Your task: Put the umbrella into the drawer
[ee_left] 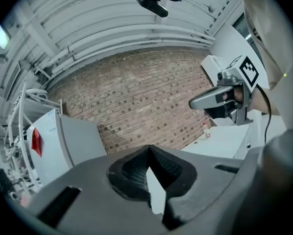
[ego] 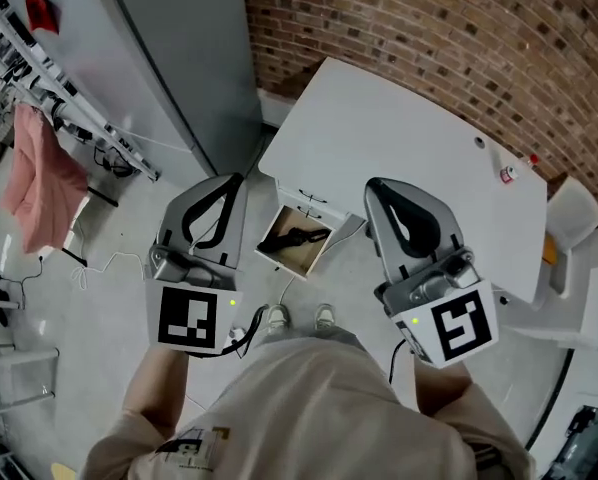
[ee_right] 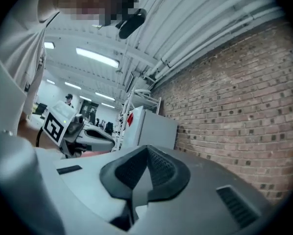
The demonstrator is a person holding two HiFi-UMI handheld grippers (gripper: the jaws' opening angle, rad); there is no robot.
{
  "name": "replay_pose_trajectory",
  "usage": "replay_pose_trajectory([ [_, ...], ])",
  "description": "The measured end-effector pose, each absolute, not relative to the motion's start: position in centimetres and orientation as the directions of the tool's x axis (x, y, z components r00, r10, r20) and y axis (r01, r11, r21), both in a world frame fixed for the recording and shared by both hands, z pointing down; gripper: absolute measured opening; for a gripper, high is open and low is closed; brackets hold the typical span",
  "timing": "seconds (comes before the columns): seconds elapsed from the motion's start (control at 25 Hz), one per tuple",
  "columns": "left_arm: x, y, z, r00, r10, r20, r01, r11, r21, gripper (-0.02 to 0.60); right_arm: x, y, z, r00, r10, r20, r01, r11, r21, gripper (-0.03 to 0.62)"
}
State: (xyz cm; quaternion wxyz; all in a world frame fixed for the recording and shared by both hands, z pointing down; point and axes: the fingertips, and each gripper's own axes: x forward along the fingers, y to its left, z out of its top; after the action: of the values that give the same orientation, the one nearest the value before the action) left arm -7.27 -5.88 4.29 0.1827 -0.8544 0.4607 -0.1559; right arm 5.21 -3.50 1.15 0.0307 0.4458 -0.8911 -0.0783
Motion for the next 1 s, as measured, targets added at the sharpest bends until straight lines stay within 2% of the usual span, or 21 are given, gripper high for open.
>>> replay_pose_trajectory([
  [0.08,-7.3,-4.7,3.7,0.533,-0.842,0.088,-0.735,-0.512,-0.446,0.008,5.2,-2.6,-0.5,-0.636,-0.769,-0.066,-0.768,0.621,0.158,0.008],
  [0.24,-7.7,-2.4,3.5,0.52,-0.853,0.051,-0.801,-0.508,-0.316,0.008,5.7,-0.9,-1.6,-0.615,-0.783,-0.092,-0.784,0.594,0.184,0.006],
  [0.4,-7.4,-0.8,4.1,0.532,-0.845,0.051,-0.792,-0.518,-0.324,0.008,5.7,0.8,-1.0,-0.609,-0.788,-0.093,-0.788,0.589,0.178,0.006],
  [0.64,-6.9,-0.3,5.8,0.534,-0.842,0.081,-0.778,-0.526,-0.343,0.008,4.7,1.7,1.6,-0.631,-0.775,-0.021,-0.766,0.619,0.176,0.008],
  [1.0,-6.0,-0.1,7.7,0.543,-0.827,0.147,-0.747,-0.555,-0.365,0.008,4.9,1.6,4.6,-0.667,-0.744,0.036,-0.742,0.668,0.058,0.006],
])
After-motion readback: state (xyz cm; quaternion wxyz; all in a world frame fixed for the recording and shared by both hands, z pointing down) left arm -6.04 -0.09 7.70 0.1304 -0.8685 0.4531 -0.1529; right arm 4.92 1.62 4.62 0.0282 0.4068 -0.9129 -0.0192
